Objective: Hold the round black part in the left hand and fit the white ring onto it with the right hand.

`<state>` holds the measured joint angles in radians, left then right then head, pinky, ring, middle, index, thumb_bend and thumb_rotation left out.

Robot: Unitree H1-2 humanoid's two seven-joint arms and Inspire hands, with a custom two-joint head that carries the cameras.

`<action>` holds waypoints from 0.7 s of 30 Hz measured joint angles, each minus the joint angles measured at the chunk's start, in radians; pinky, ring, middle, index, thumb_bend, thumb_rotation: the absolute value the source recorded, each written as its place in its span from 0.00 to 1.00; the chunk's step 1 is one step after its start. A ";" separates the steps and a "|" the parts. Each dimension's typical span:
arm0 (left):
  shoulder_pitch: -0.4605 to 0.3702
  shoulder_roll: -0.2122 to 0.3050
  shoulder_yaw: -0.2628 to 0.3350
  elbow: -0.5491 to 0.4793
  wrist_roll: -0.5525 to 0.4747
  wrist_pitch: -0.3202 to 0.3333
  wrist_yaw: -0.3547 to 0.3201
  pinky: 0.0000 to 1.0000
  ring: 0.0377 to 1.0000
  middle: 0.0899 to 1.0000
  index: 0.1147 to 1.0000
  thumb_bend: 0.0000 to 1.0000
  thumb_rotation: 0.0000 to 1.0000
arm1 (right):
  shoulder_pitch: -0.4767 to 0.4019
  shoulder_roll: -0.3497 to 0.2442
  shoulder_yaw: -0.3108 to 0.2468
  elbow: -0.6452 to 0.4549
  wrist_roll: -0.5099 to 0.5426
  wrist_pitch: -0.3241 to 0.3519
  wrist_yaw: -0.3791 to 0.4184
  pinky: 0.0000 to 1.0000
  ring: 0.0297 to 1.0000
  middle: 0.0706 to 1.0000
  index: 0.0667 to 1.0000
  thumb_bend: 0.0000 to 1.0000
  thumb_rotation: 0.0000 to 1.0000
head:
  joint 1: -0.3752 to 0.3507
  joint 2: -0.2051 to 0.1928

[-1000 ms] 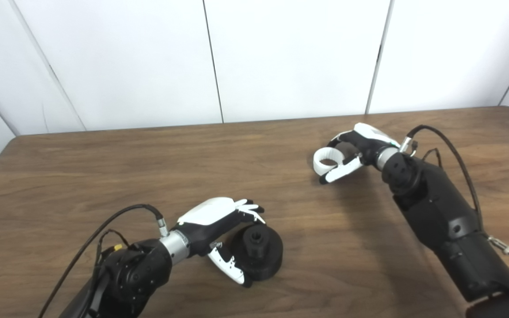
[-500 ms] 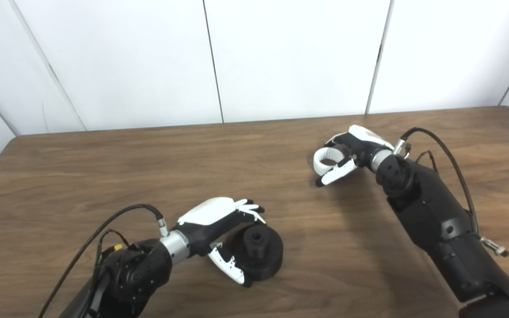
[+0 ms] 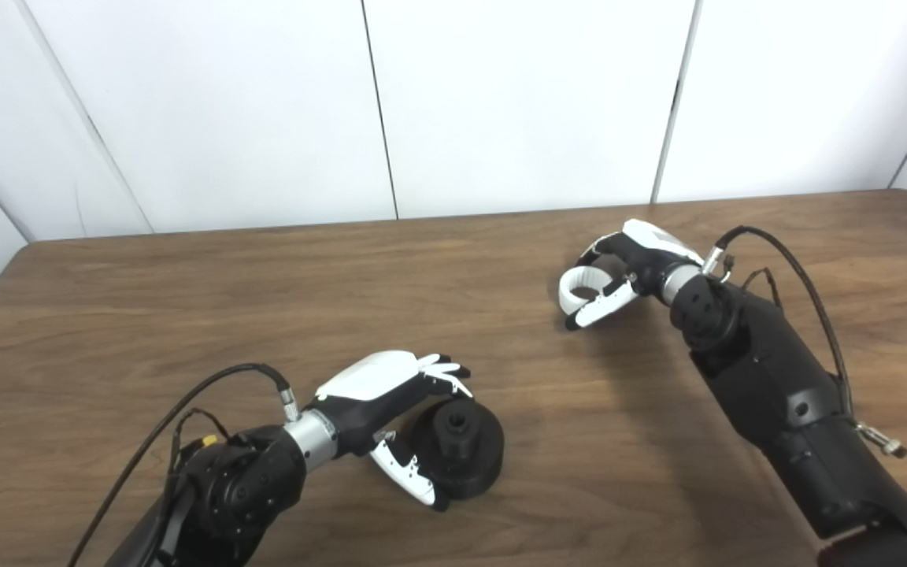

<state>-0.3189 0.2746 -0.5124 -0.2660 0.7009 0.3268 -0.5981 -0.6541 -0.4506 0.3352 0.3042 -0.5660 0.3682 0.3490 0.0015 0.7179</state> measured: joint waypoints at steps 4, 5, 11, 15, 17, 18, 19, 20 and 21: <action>0.000 0.000 0.000 0.000 -0.001 0.000 0.000 0.95 1.00 0.95 0.66 0.93 0.22 | 0.000 0.000 -0.001 -0.001 0.000 -0.004 -0.003 0.84 0.98 0.91 0.67 0.86 0.27 | 0.002 0.000; 0.000 0.000 0.000 0.000 -0.001 0.000 0.000 0.95 1.00 0.95 0.66 0.93 0.22 | 0.000 0.000 -0.001 -0.001 0.000 -0.004 -0.003 0.84 0.98 0.91 0.66 0.86 0.27 | 0.002 0.000; 0.001 0.000 0.001 0.000 -0.001 0.000 0.000 0.94 1.00 0.95 0.66 0.92 0.23 | 0.000 0.000 -0.003 -0.001 0.001 -0.023 -0.006 0.80 0.95 0.90 0.64 0.86 0.24 | 0.005 0.000; 0.001 0.000 0.002 -0.001 0.000 -0.001 0.000 0.94 1.00 0.95 0.66 0.92 0.23 | 0.000 0.001 -0.007 -0.001 0.003 -0.029 -0.007 0.81 0.95 0.90 0.64 0.86 0.23 | 0.005 0.002; 0.001 0.001 0.003 -0.001 0.000 -0.001 0.000 0.94 1.00 0.94 0.66 0.92 0.22 | 0.000 0.002 -0.007 -0.001 0.003 -0.029 -0.007 0.81 0.95 0.90 0.64 0.86 0.23 | 0.003 0.002; 0.001 0.001 0.003 -0.001 0.000 -0.001 0.000 0.94 1.00 0.94 0.66 0.92 0.22 | 0.000 0.002 -0.007 -0.001 0.003 -0.029 -0.007 0.80 0.95 0.91 0.64 0.86 0.22 | 0.003 0.002; 0.001 0.001 0.003 -0.001 0.000 -0.001 0.000 0.94 1.00 0.94 0.66 0.92 0.22 | 0.000 0.003 -0.007 -0.001 0.003 -0.029 -0.007 0.80 0.95 0.91 0.64 0.86 0.22 | 0.002 0.002; 0.001 0.001 0.004 -0.001 0.000 -0.001 0.000 0.94 1.00 0.95 0.66 0.92 0.23 | 0.000 0.004 -0.007 -0.001 0.003 -0.029 -0.007 0.80 0.95 0.91 0.64 0.86 0.21 | 0.002 0.002; 0.001 0.001 0.005 -0.002 0.000 -0.001 0.000 0.94 1.00 0.95 0.66 0.92 0.23 | 0.000 0.005 -0.008 -0.001 0.003 -0.029 -0.007 0.80 0.95 0.91 0.64 0.86 0.21 | 0.002 0.003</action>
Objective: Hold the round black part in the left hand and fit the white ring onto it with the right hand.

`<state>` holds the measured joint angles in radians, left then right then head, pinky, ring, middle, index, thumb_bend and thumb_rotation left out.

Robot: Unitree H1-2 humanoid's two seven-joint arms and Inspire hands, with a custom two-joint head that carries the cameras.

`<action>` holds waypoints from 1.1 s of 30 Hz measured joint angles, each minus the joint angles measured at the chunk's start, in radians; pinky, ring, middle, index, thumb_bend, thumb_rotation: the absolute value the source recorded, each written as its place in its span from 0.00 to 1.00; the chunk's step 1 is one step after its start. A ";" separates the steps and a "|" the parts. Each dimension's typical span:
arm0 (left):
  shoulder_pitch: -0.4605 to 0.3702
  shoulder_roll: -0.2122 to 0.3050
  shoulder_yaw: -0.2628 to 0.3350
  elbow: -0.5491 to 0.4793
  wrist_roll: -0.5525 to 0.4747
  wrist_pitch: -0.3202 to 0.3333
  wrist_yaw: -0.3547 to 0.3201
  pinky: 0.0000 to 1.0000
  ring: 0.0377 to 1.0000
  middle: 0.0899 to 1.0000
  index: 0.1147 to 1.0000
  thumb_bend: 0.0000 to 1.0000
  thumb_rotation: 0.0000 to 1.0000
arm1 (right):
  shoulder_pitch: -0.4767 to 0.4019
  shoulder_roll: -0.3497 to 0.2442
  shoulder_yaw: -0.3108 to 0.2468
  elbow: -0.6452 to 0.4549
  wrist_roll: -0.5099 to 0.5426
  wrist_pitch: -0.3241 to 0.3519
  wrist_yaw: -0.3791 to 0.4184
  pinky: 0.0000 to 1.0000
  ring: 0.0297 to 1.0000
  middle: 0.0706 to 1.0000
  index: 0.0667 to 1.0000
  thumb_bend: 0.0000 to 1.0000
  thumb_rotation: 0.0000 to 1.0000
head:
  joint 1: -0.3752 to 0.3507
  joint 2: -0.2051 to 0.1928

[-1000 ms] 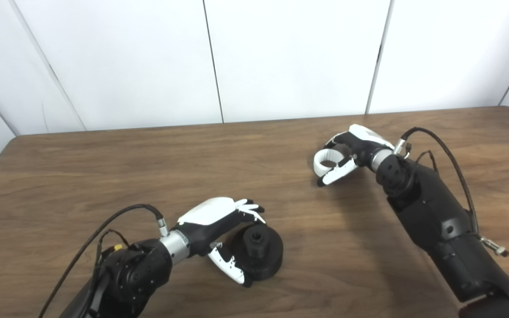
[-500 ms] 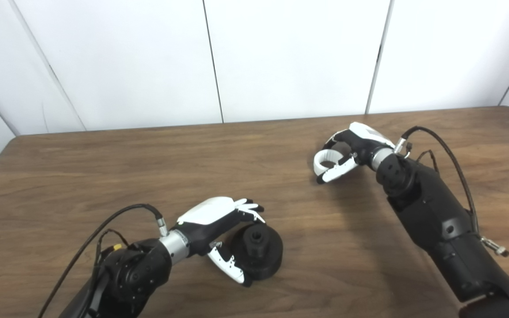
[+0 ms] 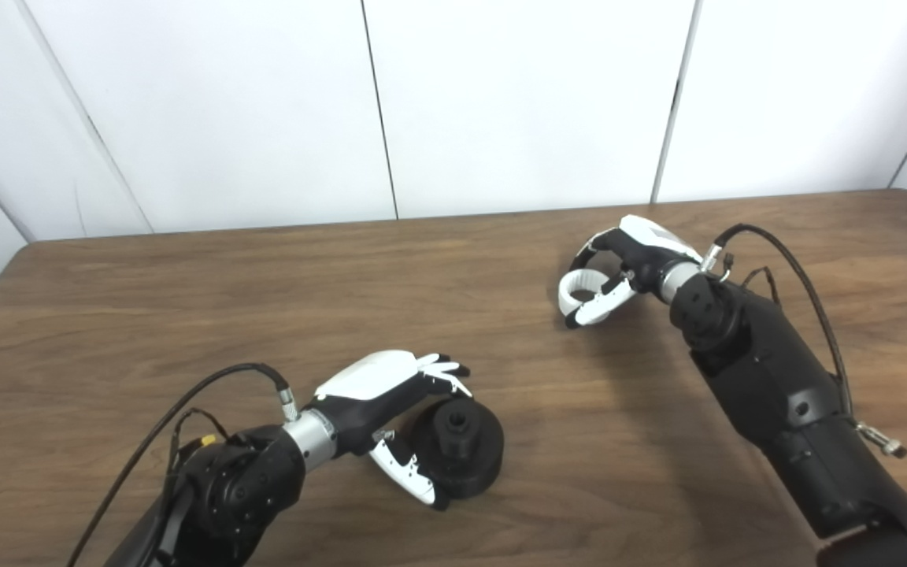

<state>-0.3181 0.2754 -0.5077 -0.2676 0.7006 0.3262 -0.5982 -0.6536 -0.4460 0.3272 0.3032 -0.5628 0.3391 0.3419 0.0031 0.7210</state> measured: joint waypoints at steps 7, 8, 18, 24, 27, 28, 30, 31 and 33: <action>0.000 0.001 0.002 -0.003 -0.001 0.000 -0.002 0.95 1.00 0.94 0.65 0.92 0.22 | 0.003 0.005 -0.005 -0.008 0.001 0.000 0.000 0.81 0.96 0.91 0.64 0.88 0.14 | 0.002 -0.002; 0.000 0.001 0.002 -0.004 -0.001 0.000 -0.002 0.95 1.00 0.94 0.65 0.92 0.22 | 0.003 0.005 -0.005 -0.008 0.002 0.000 0.000 0.80 0.96 0.91 0.64 0.88 0.14 | 0.002 -0.002; 0.000 0.003 0.002 -0.004 0.002 0.000 -0.003 0.94 1.00 0.95 0.66 0.92 0.23 | 0.003 0.005 -0.007 -0.007 0.007 -0.003 0.000 0.79 0.95 0.91 0.63 0.88 0.12 | 0.002 0.000; 0.000 0.004 0.002 -0.004 0.002 0.000 -0.004 0.94 1.00 0.95 0.66 0.93 0.24 | 0.003 0.007 -0.010 0.001 0.010 -0.025 -0.012 0.81 0.94 0.90 0.61 0.87 0.11 | 0.000 -0.002; 0.000 0.004 0.004 -0.004 0.002 0.000 -0.004 0.93 1.00 0.95 0.65 0.93 0.24 | 0.003 0.007 -0.012 0.007 0.011 -0.040 -0.015 0.81 0.93 0.89 0.60 0.86 0.11 | 0.002 -0.002; 0.000 0.004 0.005 -0.004 0.001 0.000 -0.004 0.93 1.00 0.95 0.65 0.93 0.25 | 0.003 0.007 -0.013 0.007 0.012 -0.041 -0.015 0.81 0.93 0.89 0.60 0.86 0.11 | 0.002 -0.002; 0.000 0.004 0.007 -0.004 0.001 0.000 -0.004 0.94 1.00 0.95 0.65 0.93 0.25 | 0.003 0.008 -0.016 0.007 0.013 -0.046 -0.019 0.81 0.92 0.89 0.59 0.86 0.11 | 0.002 -0.002; 0.000 0.004 0.007 -0.004 0.001 0.000 -0.004 0.94 1.00 0.95 0.65 0.92 0.25 | 0.003 0.008 -0.017 0.007 0.013 -0.047 -0.022 0.81 0.92 0.89 0.59 0.86 0.11 | 0.002 0.000; 0.000 0.004 0.007 -0.004 0.002 0.000 -0.004 0.94 1.00 0.95 0.65 0.92 0.24 | 0.003 0.009 -0.018 0.009 0.013 -0.053 -0.035 0.82 0.92 0.88 0.59 0.85 0.11 | 0.002 0.000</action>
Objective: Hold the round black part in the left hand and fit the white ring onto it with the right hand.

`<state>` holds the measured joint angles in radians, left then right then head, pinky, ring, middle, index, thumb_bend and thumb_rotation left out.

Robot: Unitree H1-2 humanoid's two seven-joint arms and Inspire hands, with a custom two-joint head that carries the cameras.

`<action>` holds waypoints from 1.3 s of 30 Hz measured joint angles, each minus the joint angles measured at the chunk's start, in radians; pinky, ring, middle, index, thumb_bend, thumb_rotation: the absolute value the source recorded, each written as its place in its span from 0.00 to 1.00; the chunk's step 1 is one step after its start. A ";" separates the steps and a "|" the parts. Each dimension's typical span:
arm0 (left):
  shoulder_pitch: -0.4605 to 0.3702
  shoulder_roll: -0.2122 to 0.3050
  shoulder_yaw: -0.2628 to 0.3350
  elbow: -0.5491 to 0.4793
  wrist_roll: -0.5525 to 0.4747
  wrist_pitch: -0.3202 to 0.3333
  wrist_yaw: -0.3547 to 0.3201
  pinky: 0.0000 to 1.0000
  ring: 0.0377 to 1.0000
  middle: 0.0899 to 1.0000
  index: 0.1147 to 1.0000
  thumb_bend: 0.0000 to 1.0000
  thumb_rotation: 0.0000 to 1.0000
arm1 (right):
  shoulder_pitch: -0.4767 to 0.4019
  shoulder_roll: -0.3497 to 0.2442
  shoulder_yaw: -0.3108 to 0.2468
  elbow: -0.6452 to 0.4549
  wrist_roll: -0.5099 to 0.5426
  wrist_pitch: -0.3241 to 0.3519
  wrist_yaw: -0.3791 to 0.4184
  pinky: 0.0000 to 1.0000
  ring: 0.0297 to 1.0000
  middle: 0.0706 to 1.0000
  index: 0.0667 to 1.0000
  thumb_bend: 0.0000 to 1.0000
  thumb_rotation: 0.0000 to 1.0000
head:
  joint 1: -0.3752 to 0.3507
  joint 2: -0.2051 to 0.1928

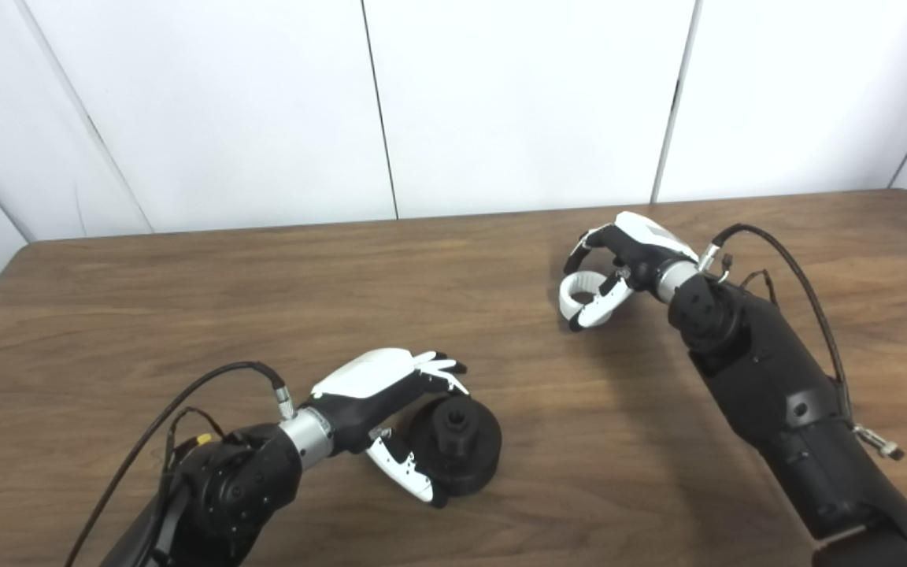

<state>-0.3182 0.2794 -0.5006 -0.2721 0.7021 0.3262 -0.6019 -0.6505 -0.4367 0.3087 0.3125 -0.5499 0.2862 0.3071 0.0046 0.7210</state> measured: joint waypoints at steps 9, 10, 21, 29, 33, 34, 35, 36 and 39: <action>0.000 0.000 0.004 -0.005 -0.001 0.000 -0.004 0.94 1.00 0.95 0.65 0.92 0.24 | 0.000 0.002 -0.006 0.006 0.002 -0.016 -0.010 0.82 0.92 0.88 0.58 0.85 0.10 | 0.000 0.000; 0.000 0.000 0.004 -0.005 -0.001 0.000 -0.004 0.94 1.00 0.95 0.65 0.93 0.24 | 0.001 0.002 -0.006 0.006 0.002 -0.016 -0.010 0.83 0.92 0.88 0.59 0.85 0.10 | -0.002 0.000; 0.000 0.000 0.003 -0.005 -0.001 -0.001 -0.004 0.93 1.00 0.95 0.66 0.92 0.25 | 0.000 0.002 0.000 0.006 -0.006 -0.014 -0.001 0.85 0.96 0.89 0.72 0.95 0.27 | -0.003 0.005; 0.000 0.000 0.003 -0.007 0.001 0.001 -0.020 0.94 1.00 0.95 0.66 0.93 0.24 | 0.000 -0.009 0.013 0.005 -0.014 0.006 0.049 0.99 1.00 0.95 0.79 1.00 0.37 | -0.006 0.003; 0.000 0.000 0.003 -0.007 0.002 0.001 -0.021 0.95 1.00 0.95 0.66 0.92 0.25 | 0.000 -0.033 0.025 0.002 -0.029 0.018 0.080 1.00 1.00 0.98 0.81 1.00 0.40 | -0.006 0.005; 0.000 0.000 0.003 -0.007 0.003 0.001 -0.021 0.95 1.00 0.95 0.66 0.92 0.25 | 0.000 -0.037 0.025 0.001 -0.035 0.022 0.082 1.00 1.00 0.99 0.81 1.00 0.40 | -0.006 0.005; 0.000 0.000 0.003 -0.007 0.004 0.001 -0.022 0.95 1.00 0.95 0.66 0.92 0.25 | -0.001 -0.039 0.026 -0.001 -0.046 0.030 0.085 1.00 1.00 0.99 0.81 1.00 0.41 | -0.006 0.006; 0.000 0.000 0.003 -0.007 0.003 0.001 -0.022 0.95 1.00 0.95 0.66 0.92 0.25 | -0.001 -0.041 0.027 -0.001 -0.052 0.035 0.087 1.00 1.00 0.99 0.81 1.00 0.42 | -0.008 0.006; 0.000 0.000 0.004 -0.007 0.003 0.001 -0.023 0.95 1.00 0.95 0.66 0.92 0.25 | -0.001 -0.046 0.034 -0.006 -0.066 0.049 0.104 1.00 1.00 0.99 0.81 1.00 0.42 | -0.008 0.006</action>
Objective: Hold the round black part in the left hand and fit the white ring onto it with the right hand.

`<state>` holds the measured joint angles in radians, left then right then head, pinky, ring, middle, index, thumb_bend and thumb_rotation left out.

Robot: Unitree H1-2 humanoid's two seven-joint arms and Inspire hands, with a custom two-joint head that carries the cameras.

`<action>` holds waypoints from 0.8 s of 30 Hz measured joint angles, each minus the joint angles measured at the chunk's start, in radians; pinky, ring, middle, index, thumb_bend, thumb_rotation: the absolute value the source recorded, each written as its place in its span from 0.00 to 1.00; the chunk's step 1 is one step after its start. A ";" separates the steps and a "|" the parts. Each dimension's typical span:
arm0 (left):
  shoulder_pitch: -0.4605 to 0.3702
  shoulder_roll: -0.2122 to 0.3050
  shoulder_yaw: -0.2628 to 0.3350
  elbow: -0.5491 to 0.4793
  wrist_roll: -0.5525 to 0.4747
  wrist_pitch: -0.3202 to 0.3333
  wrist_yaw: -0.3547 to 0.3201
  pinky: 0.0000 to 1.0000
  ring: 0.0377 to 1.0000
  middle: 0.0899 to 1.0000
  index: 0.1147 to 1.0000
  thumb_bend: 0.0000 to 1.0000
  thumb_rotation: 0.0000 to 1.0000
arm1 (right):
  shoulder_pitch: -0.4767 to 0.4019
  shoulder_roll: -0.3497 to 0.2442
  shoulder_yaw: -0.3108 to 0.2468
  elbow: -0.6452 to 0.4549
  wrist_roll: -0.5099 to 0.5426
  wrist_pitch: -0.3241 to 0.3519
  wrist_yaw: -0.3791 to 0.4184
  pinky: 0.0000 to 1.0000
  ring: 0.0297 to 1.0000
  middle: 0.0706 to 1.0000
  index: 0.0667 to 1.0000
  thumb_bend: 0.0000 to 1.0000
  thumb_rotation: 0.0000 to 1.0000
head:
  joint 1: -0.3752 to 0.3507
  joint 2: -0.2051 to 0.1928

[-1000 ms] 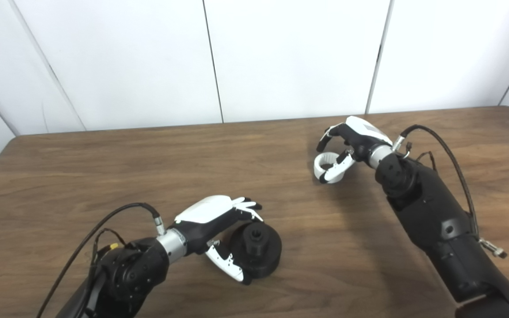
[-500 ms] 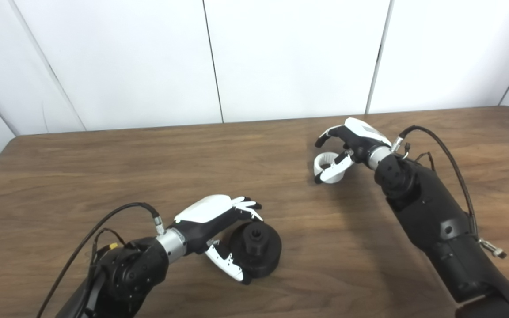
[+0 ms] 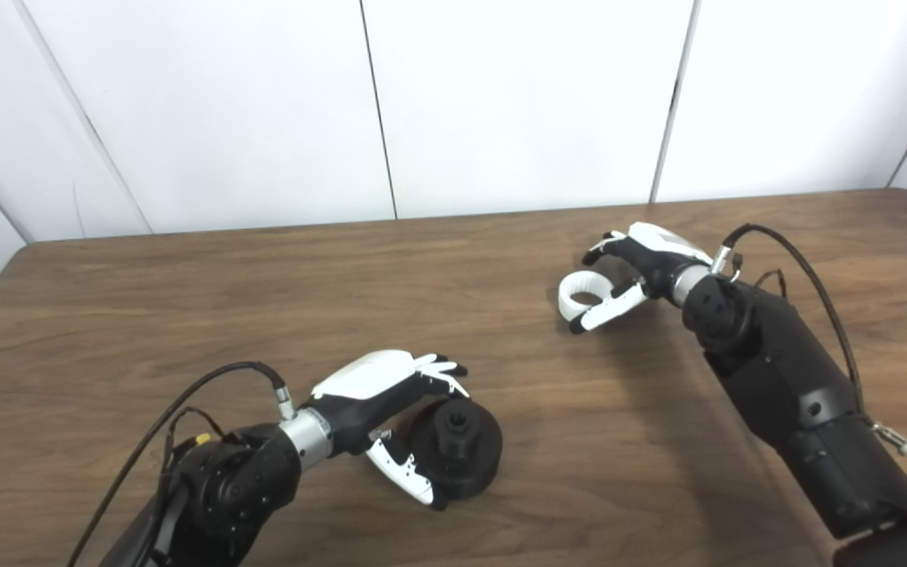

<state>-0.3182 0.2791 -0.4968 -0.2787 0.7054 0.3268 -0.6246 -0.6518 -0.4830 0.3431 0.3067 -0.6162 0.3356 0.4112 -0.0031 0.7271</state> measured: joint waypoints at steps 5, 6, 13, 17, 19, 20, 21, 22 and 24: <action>0.000 0.000 0.002 0.000 0.000 0.000 0.000 0.94 1.00 0.95 0.66 0.93 0.25 | 0.000 -0.008 0.003 -0.020 -0.015 0.004 0.009 1.00 1.00 0.99 0.80 1.00 0.40 | -0.002 0.002; 0.000 0.000 0.002 0.000 0.000 0.000 0.000 0.94 1.00 0.95 0.66 0.93 0.25 | -0.002 -0.010 0.003 -0.020 -0.020 0.004 0.009 1.00 1.00 0.99 0.80 1.00 0.40 | -0.002 0.000; 0.001 -0.001 0.006 0.000 -0.001 0.000 0.000 0.95 1.00 0.95 0.66 0.93 0.24 | -0.002 -0.019 0.003 -0.019 -0.028 0.004 0.009 1.00 1.00 0.99 0.79 1.00 0.38 | -0.002 0.000; 0.002 -0.001 0.006 0.000 -0.002 0.000 0.000 0.95 1.00 0.95 0.66 0.93 0.25 | -0.002 -0.020 0.003 -0.019 -0.034 0.004 0.009 1.00 1.00 0.99 0.78 1.00 0.37 | -0.002 0.002; 0.002 -0.001 0.006 0.000 -0.002 0.000 0.000 0.95 1.00 0.95 0.66 0.93 0.24 | -0.002 -0.019 0.003 -0.019 -0.034 0.004 0.009 1.00 1.00 0.99 0.77 1.00 0.37 | -0.002 0.003; 0.002 -0.001 0.006 0.000 -0.002 0.000 0.000 0.95 1.00 0.95 0.66 0.93 0.24 | -0.002 -0.019 0.003 -0.019 -0.034 0.004 0.009 1.00 1.00 0.99 0.76 1.00 0.36 | -0.002 0.003; 0.002 -0.001 0.006 0.000 -0.003 0.000 0.000 0.95 1.00 0.95 0.66 0.93 0.24 | -0.002 -0.019 0.003 -0.019 -0.034 0.004 0.009 1.00 1.00 0.98 0.75 1.00 0.36 | 0.000 0.002; 0.002 -0.001 0.006 0.000 -0.003 0.000 -0.001 0.95 1.00 0.95 0.66 0.93 0.24 | -0.002 -0.019 0.003 -0.019 -0.034 0.004 0.009 1.00 1.00 0.98 0.75 1.00 0.36 | 0.000 0.002; 0.002 -0.001 0.006 0.000 -0.003 0.000 -0.001 0.94 1.00 0.95 0.66 0.93 0.24 | -0.002 -0.019 0.002 -0.019 -0.034 0.004 0.009 1.00 1.00 0.98 0.73 0.99 0.35 | 0.000 0.002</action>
<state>-0.3165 0.2779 -0.4904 -0.2789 0.7027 0.3270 -0.6252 -0.6537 -0.5020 0.3456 0.2879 -0.6500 0.3394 0.4200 -0.0031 0.7286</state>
